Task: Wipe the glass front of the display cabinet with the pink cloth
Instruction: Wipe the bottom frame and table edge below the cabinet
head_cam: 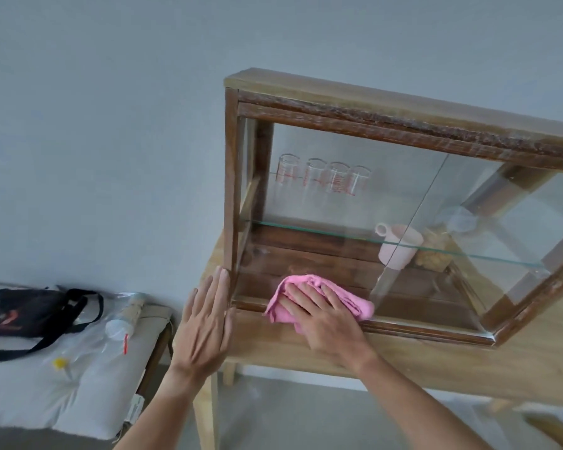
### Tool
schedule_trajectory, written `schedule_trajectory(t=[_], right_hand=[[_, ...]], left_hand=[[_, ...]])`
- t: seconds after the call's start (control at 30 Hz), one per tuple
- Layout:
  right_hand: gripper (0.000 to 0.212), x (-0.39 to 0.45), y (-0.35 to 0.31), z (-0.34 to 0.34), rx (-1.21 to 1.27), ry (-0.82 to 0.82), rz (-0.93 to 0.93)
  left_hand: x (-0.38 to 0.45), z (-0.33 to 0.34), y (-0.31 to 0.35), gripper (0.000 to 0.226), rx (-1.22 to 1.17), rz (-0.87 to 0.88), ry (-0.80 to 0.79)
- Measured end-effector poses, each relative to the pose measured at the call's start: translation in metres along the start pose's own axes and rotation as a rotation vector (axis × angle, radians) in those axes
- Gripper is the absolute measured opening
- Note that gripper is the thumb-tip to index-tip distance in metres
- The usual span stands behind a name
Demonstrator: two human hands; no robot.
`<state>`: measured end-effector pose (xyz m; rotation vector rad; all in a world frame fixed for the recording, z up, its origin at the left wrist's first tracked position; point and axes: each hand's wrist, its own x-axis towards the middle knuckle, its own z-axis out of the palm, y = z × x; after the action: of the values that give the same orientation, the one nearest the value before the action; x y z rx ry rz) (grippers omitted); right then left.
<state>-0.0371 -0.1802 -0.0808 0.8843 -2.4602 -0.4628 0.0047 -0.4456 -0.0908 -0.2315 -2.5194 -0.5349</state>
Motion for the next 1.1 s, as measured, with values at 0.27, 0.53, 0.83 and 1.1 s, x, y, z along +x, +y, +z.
schedule_trajectory(t=[0.27,0.53,0.83,1.1], right_hand=[[0.063,0.012,-0.038,-0.02,0.348,-0.228,-0.086],[0.06,0.05,-0.098,-0.024,0.517,-0.189,0.014],[0.062,0.024,-0.089,-0.02,0.631,-0.09,0.214],[0.065,-0.072,-0.015,-0.004,0.56,-0.088,0.355]], left_hand=[[-0.008,-0.016,-0.015,0.057,-0.224,0.035,-0.02],[-0.019,-0.021,-0.048,0.046,-0.219,-0.001,-0.119],[-0.031,0.0,0.011,0.043,-0.086,0.083,-0.092],[-0.035,0.036,0.098,0.045,-0.013,0.091,-0.186]])
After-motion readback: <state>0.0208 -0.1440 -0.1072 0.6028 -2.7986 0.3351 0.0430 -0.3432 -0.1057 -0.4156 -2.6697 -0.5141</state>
